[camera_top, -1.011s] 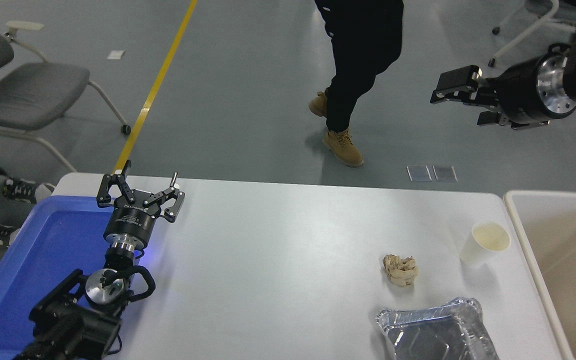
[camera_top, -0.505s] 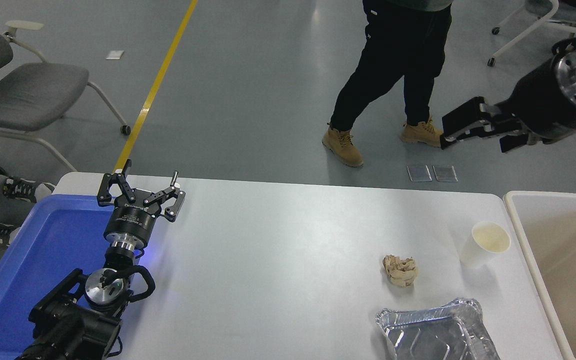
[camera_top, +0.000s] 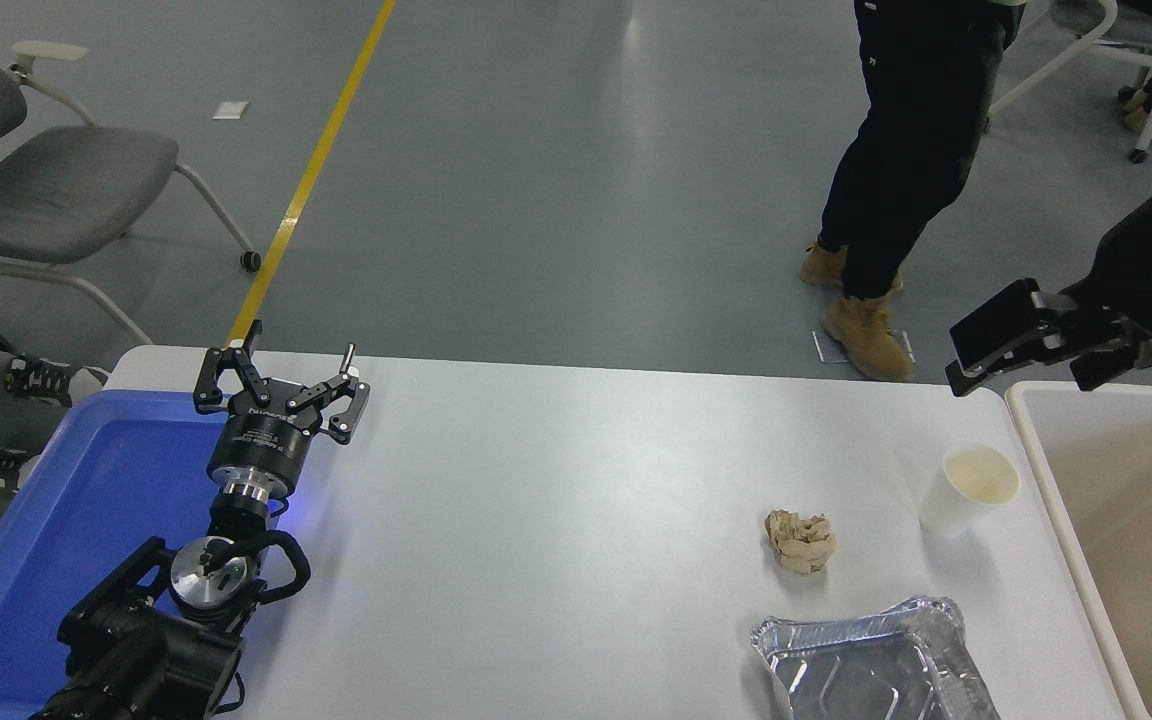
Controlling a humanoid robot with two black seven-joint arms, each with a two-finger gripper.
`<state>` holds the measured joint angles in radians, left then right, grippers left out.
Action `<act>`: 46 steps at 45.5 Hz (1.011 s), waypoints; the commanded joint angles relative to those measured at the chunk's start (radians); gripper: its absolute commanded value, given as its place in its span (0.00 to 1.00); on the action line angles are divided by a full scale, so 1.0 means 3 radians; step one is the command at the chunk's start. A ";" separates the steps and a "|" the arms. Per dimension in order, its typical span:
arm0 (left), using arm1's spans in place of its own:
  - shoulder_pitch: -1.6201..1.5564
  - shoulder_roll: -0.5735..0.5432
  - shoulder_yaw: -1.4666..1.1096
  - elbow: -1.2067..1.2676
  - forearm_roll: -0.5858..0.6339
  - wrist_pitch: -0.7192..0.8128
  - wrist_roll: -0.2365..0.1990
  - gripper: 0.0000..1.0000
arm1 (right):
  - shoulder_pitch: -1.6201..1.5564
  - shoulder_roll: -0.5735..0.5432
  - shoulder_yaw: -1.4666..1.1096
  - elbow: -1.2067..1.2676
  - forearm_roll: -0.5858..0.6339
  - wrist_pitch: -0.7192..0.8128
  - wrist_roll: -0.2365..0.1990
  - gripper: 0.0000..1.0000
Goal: Pick up paper cup place in dustbin
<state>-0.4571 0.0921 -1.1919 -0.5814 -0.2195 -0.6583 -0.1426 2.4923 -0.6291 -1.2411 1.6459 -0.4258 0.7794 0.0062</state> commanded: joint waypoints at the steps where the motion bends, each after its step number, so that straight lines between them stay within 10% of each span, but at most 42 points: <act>1: -0.0005 0.0000 0.0000 0.0000 0.0000 0.0001 0.0000 0.99 | -0.0284 -0.0204 0.0118 -0.0117 -0.0344 0.0020 -0.0005 1.00; 28: -0.0005 0.0005 0.0005 0.0000 0.0000 0.0001 0.0000 0.99 | -0.2498 -0.0485 0.1585 -0.1963 -0.1674 0.0020 -0.0005 1.00; 46: -0.0005 0.0005 0.0000 0.0000 0.0000 0.0001 0.0000 0.99 | -0.3797 -0.0164 0.1683 -0.2607 -0.1746 -0.1416 0.0005 1.00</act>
<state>-0.4587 0.0935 -1.1915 -0.5814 -0.2194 -0.6580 -0.1428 1.5909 -0.7337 -0.7686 1.0011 -0.9247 0.5734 0.0050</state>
